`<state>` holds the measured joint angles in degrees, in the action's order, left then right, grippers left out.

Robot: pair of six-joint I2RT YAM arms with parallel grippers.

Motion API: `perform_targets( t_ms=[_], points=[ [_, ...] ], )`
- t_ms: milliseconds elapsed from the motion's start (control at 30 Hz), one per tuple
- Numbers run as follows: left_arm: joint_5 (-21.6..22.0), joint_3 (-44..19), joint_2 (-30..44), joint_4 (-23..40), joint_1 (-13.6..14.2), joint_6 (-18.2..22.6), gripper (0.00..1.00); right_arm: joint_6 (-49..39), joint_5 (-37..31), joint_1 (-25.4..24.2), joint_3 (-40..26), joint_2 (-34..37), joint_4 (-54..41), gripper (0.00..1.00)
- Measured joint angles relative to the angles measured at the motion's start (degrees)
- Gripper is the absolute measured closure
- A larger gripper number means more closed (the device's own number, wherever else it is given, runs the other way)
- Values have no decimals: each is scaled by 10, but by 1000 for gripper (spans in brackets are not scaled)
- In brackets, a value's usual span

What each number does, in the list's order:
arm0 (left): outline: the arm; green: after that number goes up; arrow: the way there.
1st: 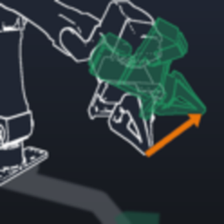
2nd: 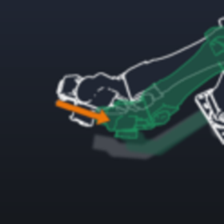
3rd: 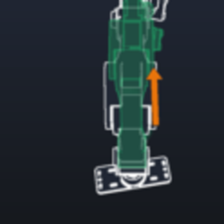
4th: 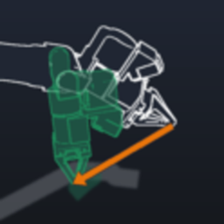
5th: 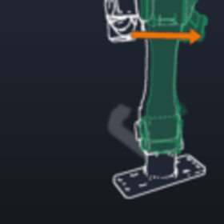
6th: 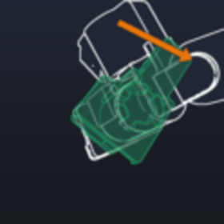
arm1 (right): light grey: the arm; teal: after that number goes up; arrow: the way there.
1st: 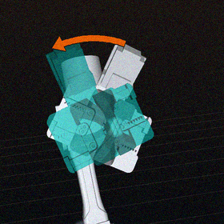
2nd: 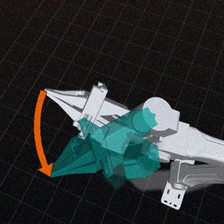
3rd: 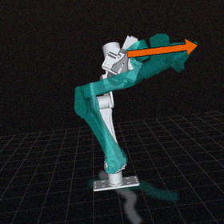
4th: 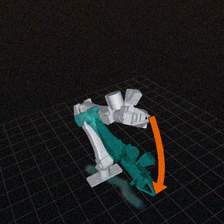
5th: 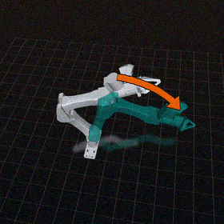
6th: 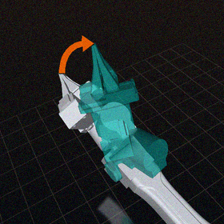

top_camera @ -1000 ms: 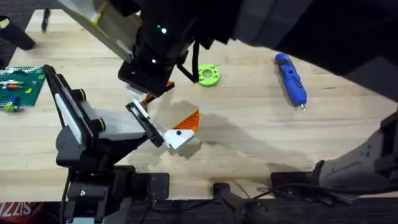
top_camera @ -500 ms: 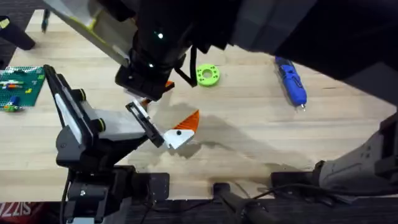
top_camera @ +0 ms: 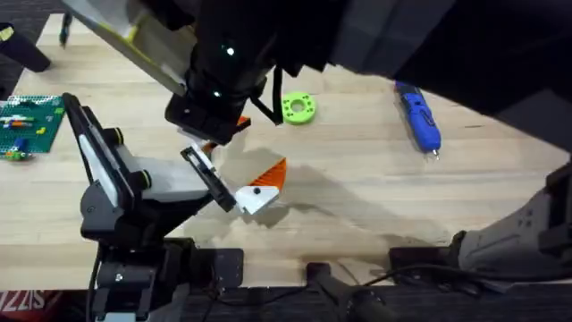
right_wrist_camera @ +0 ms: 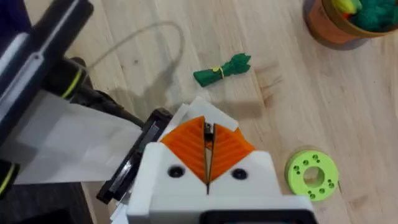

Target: Pick up the gripper from the table and insert it into the empty holder that is missing its gripper. Then pick up a screw, insert it into the mounting hole, and use the screwdriver to tighten it. Finally, clean up the table by picking up the vegetable and placing it into the bucket.

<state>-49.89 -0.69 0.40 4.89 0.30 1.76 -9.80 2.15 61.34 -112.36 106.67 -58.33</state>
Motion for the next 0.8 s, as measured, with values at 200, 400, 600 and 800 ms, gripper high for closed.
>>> perform_targets(
  t_ms=[200, 400, 600, 800],
  points=[
    [0, 0, 0, 0, 0, 0, 15, 0, 0, 0, 0, 0, 0, 998],
    [0, 0, 0, 0, 0, 0, 15, 0, 0, 0, 0, 0, 0, 998],
    [0, 0, 0, 0, 0, 0, 16, 0, 0, 0, 0, 1, 0, 998],
    [0, 0, 0, 0, 0, 0, 15, 0, 0, 0, 0, 10, 0, 998]
  ],
)
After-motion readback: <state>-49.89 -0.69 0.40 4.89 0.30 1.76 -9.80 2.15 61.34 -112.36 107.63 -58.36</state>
